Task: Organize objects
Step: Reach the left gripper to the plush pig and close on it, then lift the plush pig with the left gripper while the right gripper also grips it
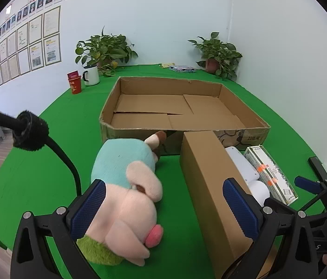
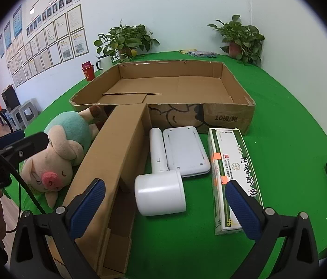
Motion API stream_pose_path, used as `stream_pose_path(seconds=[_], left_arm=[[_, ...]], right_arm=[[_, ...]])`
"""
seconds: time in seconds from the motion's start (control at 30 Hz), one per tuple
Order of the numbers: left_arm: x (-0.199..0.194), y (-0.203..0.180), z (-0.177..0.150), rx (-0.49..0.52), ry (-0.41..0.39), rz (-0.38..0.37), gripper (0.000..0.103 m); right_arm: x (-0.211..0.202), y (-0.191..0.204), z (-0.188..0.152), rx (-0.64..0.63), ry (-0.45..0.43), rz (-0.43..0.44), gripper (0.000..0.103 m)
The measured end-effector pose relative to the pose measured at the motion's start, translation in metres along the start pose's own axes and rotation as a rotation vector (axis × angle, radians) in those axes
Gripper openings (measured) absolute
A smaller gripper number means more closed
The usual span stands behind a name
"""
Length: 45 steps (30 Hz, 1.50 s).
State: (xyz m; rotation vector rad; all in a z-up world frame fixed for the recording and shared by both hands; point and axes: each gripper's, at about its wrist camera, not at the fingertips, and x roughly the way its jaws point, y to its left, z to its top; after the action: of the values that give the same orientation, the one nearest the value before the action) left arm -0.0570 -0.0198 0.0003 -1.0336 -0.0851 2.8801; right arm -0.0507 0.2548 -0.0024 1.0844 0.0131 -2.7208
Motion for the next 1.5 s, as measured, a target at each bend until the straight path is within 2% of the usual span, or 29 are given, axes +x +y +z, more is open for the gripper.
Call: stream_pose_path(seconds=[0.2,0.3,0.53,0.6,0.7,0.77,0.83,0.87,0.9,0.97,1.1,1.27,1.4,1.5], left_arm=[[0.009,-0.007,0.015,0.027,0.021,-0.052,0.102],[0.011,-0.004,0.017,0.023,0.022,-0.055,0.102],[0.005,0.033,0.018,-0.052,0.029,-0.044,0.102],[0.001,0.05,0.017,-0.086,0.027,-0.027,0.102],[-0.004,0.077,0.012,-0.13,0.041,-0.019,0.102],[0.0,0.093,0.006,-0.15,0.072,-0.045,0.1],[0.009,0.104,-0.002,-0.178,0.11,-0.082,0.098],[0.016,0.109,-0.009,-0.198,0.14,-0.116,0.092],[0.023,0.113,-0.015,-0.212,0.167,-0.13,0.086],[0.035,0.12,-0.027,-0.234,0.218,-0.158,0.085],[0.041,0.128,-0.038,-0.259,0.229,-0.257,0.081],[0.039,0.133,-0.045,-0.245,0.228,-0.259,0.069],[0.03,0.133,-0.052,-0.248,0.232,-0.259,0.063],[0.024,0.136,-0.059,-0.28,0.231,-0.247,0.059]], right_arm=[[0.002,-0.005,0.002,0.008,0.022,0.006,0.102],[0.004,-0.004,0.006,-0.005,0.032,0.007,0.102],[0.006,0.018,0.029,-0.125,0.017,0.046,0.102],[-0.001,0.032,0.035,-0.188,-0.022,0.121,0.102],[-0.021,0.06,0.04,-0.298,-0.104,0.306,0.102],[-0.029,0.075,0.043,-0.347,-0.126,0.441,0.102],[-0.022,0.085,0.046,-0.353,-0.098,0.529,0.102],[-0.015,0.089,0.048,-0.348,-0.075,0.547,0.102],[-0.008,0.092,0.05,-0.342,-0.056,0.554,0.102],[0.007,0.094,0.054,-0.321,-0.014,0.541,0.102],[0.029,0.095,0.061,-0.271,0.047,0.528,0.102],[0.051,0.103,0.073,-0.26,0.119,0.518,0.102],[0.064,0.118,0.078,-0.225,0.199,0.579,0.102],[0.073,0.141,0.078,-0.263,0.247,0.616,0.102]])
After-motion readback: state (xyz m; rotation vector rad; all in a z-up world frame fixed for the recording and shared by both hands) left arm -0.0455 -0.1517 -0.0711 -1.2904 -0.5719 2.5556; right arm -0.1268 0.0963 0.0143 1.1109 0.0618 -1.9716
